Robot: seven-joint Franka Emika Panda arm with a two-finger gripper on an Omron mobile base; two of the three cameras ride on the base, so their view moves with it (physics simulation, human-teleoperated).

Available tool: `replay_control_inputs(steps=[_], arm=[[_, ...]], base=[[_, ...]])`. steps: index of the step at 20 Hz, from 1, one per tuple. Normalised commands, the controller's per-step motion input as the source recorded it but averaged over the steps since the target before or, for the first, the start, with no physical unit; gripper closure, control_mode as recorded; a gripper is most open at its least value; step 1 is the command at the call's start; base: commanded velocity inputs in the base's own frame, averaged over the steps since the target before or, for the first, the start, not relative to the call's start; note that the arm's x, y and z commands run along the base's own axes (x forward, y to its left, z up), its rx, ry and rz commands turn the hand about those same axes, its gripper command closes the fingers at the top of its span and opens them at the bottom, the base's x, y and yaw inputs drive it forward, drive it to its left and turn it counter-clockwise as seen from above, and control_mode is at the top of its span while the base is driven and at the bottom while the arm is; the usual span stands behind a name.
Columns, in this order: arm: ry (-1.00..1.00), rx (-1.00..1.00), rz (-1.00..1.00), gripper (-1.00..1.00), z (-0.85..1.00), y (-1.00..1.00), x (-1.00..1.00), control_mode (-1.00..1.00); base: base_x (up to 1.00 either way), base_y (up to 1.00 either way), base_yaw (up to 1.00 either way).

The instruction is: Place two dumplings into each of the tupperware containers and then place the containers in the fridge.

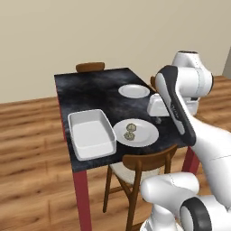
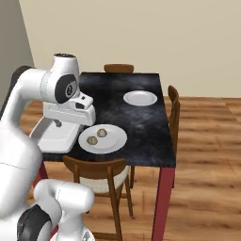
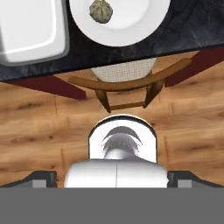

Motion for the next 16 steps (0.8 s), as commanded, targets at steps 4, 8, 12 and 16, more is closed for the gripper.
replay_control_inputs(steps=[4, 8, 12, 16], arm=[[0.0, -0.03, -0.08, -1.0, -0.37, 0.13, 0.91, -1.0], [0.0, 0.0, -0.08, -1.0, -0.48, 0.0, 0.65, -1.0], [0.01, 0.0, -0.08, -1.0, -0.39, -0.01, 0.6, -1.0], [0.0, -0.01, -0.04, -1.0, -0.61, 0.0, 0.51, -1.0]], base=[[0.0, 0.0, 0.0], [0.0, 0.0, 0.0], [0.0, 0.0, 0.0], [0.0, 0.0, 0.0]])
